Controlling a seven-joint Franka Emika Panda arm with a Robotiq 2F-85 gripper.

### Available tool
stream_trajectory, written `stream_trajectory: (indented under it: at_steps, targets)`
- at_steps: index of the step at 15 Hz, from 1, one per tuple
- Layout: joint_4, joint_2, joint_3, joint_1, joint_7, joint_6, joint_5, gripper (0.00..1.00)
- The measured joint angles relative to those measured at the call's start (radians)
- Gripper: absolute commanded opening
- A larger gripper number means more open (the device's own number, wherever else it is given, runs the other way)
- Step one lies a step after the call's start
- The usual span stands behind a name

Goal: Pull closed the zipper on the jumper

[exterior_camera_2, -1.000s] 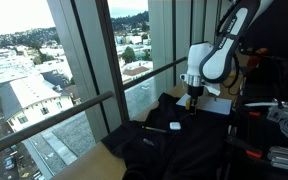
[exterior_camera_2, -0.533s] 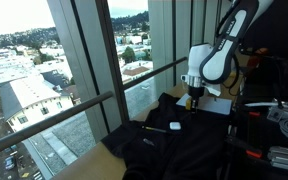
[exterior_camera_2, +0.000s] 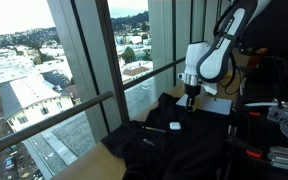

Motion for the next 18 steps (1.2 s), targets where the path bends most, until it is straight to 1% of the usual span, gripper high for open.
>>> stream_trajectory:
  at_steps: [4,13,18]
  targets:
    - [0.000,0.000,0.004,0.036,0.017,-0.003,-0.024,0.00]
    - [0.000,0.002,0.019,0.168,0.075,-0.004,-0.078,0.00]
    - [0.034,0.008,0.064,0.213,0.091,-0.023,-0.081,0.00]
